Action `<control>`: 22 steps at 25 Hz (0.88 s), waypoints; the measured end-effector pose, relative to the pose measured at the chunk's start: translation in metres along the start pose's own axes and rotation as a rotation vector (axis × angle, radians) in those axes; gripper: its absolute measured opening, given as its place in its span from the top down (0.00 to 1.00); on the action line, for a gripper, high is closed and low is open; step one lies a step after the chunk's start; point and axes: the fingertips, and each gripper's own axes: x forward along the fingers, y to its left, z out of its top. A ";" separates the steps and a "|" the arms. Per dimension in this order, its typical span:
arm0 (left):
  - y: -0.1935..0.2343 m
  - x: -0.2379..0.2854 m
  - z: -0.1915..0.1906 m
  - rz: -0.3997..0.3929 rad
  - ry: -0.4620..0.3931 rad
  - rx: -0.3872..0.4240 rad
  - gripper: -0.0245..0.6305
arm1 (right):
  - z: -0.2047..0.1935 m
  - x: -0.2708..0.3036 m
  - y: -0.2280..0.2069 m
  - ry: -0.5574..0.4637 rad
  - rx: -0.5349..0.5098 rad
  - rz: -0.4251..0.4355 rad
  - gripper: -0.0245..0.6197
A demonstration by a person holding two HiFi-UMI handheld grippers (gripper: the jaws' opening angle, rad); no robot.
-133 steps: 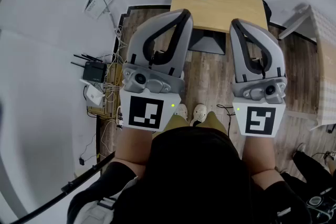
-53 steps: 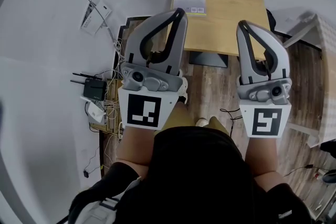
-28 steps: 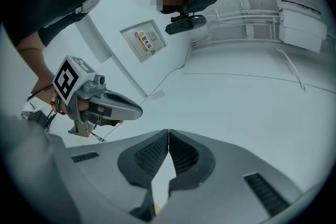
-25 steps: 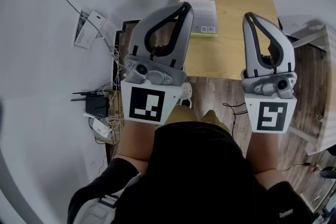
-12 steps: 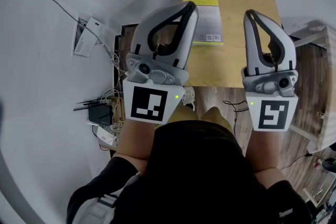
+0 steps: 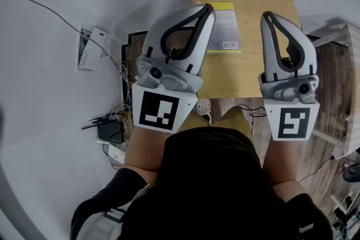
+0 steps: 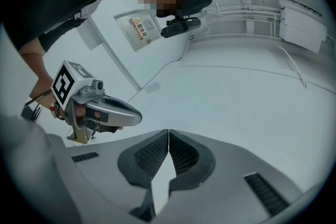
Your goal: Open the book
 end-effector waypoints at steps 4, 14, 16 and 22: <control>0.003 0.003 -0.005 -0.009 -0.003 -0.005 0.95 | -0.007 0.003 0.002 0.026 -0.016 0.010 0.92; -0.002 0.010 -0.025 -0.027 0.028 -0.012 0.95 | -0.022 0.003 0.004 0.043 0.002 0.020 0.92; -0.002 0.010 -0.028 -0.022 0.036 -0.008 0.95 | -0.024 0.004 0.003 0.041 0.010 0.022 0.92; -0.003 0.009 -0.033 -0.016 0.054 -0.007 0.95 | -0.028 0.006 0.006 0.044 0.016 0.041 0.92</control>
